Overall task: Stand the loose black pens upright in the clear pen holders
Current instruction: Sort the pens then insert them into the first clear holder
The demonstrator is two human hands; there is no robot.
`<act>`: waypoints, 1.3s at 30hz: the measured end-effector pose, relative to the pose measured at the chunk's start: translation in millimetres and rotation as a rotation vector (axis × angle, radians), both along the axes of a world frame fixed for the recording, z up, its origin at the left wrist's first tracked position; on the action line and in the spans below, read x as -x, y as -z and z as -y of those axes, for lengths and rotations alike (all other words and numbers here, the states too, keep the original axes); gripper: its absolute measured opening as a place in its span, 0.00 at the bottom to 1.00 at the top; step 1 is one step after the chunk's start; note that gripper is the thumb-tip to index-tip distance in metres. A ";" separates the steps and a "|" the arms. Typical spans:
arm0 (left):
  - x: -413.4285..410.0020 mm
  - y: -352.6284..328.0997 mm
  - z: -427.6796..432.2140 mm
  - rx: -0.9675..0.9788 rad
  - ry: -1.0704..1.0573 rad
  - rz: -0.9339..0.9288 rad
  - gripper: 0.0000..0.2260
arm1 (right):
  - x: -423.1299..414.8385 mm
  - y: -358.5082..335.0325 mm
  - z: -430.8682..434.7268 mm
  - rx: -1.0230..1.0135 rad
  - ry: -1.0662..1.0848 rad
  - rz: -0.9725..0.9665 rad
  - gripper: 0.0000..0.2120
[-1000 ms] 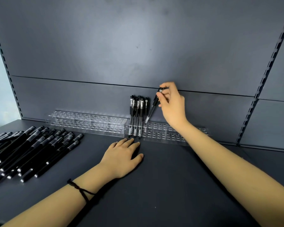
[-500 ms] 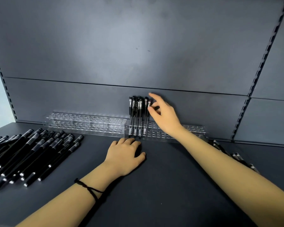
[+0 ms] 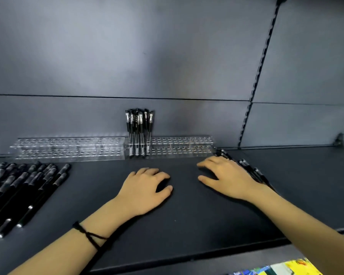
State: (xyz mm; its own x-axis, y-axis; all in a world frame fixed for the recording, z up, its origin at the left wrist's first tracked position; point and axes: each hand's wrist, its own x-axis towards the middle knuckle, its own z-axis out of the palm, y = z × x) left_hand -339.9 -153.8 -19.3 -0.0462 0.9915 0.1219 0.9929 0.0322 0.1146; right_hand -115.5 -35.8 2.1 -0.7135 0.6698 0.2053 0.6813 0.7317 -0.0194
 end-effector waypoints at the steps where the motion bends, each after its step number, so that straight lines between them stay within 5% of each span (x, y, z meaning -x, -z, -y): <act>1: -7.4 -0.8 1.3 0.024 -0.003 -0.002 0.23 | -11.1 0.0 2.2 0.016 0.023 -0.010 0.26; 9: -77.9 -5.5 -24.4 -0.024 0.024 -0.064 0.22 | -101.8 -2.0 -19.5 0.178 0.247 -0.103 0.32; 19: -180.0 -19.0 -103.9 -0.216 -0.057 -0.227 0.20 | -128.1 -2.5 -71.4 0.378 0.164 -0.052 0.40; 27: -198.1 -10.8 -151.0 -0.244 -0.109 -0.082 0.19 | -128.0 -10.3 -116.2 0.638 0.091 -0.235 0.39; 30: -193.7 -4.1 -148.5 -0.243 -0.075 -0.067 0.27 | -138.9 -9.3 -130.0 0.714 0.103 -0.352 0.39; 39: -201.2 -0.9 -142.8 -0.259 0.013 0.157 0.15 | -151.1 -15.5 -137.5 0.568 0.228 -0.118 0.31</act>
State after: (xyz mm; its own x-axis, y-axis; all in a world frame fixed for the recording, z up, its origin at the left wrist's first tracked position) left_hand -138.7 -11.0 -18.4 -0.0721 0.9288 0.3634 0.9625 -0.0308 0.2695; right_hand 35.6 101.6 17.5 -0.5339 0.8305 -0.1589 0.7887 0.4214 -0.4476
